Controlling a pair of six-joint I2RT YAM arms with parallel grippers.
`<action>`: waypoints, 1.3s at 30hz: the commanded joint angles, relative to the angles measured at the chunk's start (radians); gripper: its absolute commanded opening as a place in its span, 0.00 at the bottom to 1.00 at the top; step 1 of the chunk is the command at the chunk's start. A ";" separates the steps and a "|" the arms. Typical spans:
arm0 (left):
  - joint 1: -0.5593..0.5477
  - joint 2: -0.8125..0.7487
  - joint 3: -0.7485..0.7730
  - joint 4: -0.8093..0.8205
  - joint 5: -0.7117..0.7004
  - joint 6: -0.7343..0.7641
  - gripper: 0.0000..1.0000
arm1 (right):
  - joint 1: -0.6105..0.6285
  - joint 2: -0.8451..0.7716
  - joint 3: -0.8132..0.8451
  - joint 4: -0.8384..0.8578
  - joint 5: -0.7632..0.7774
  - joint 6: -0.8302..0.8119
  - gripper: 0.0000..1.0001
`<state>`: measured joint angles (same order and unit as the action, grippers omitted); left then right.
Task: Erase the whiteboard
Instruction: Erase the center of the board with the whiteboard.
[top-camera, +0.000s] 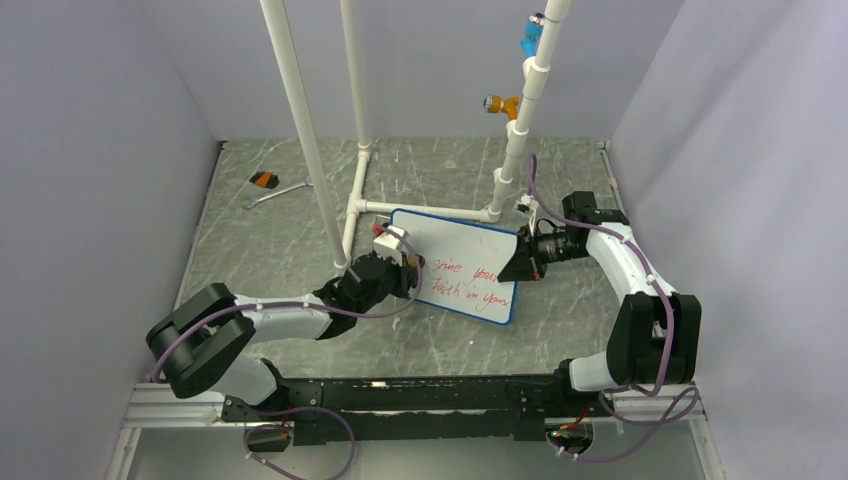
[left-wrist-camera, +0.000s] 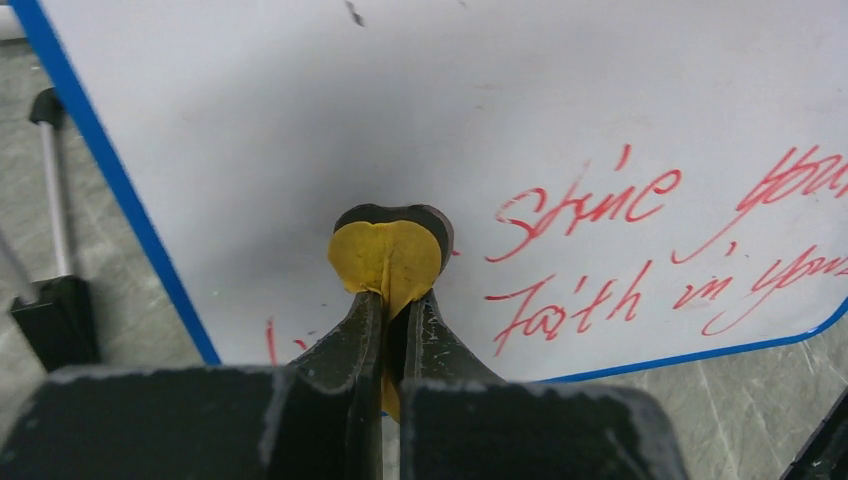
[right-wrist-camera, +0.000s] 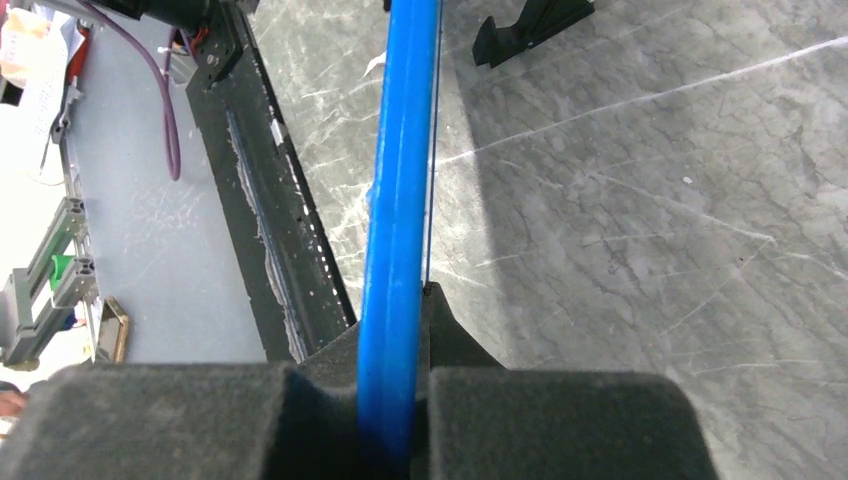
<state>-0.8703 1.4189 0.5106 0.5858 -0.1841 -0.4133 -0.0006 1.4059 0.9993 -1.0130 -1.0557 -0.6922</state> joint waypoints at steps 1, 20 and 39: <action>-0.064 0.081 0.032 0.072 0.034 -0.045 0.00 | 0.027 -0.012 0.022 -0.063 -0.064 -0.053 0.00; 0.011 -0.035 -0.027 0.007 0.070 -0.066 0.00 | 0.031 -0.023 0.018 -0.045 -0.056 -0.041 0.00; 0.082 -0.205 -0.101 -0.003 0.053 -0.052 0.00 | 0.032 -0.049 0.010 -0.045 -0.059 -0.047 0.00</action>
<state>-0.7982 1.2526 0.4122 0.5842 -0.1543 -0.4667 0.0246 1.3941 1.0031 -1.0325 -1.0473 -0.7059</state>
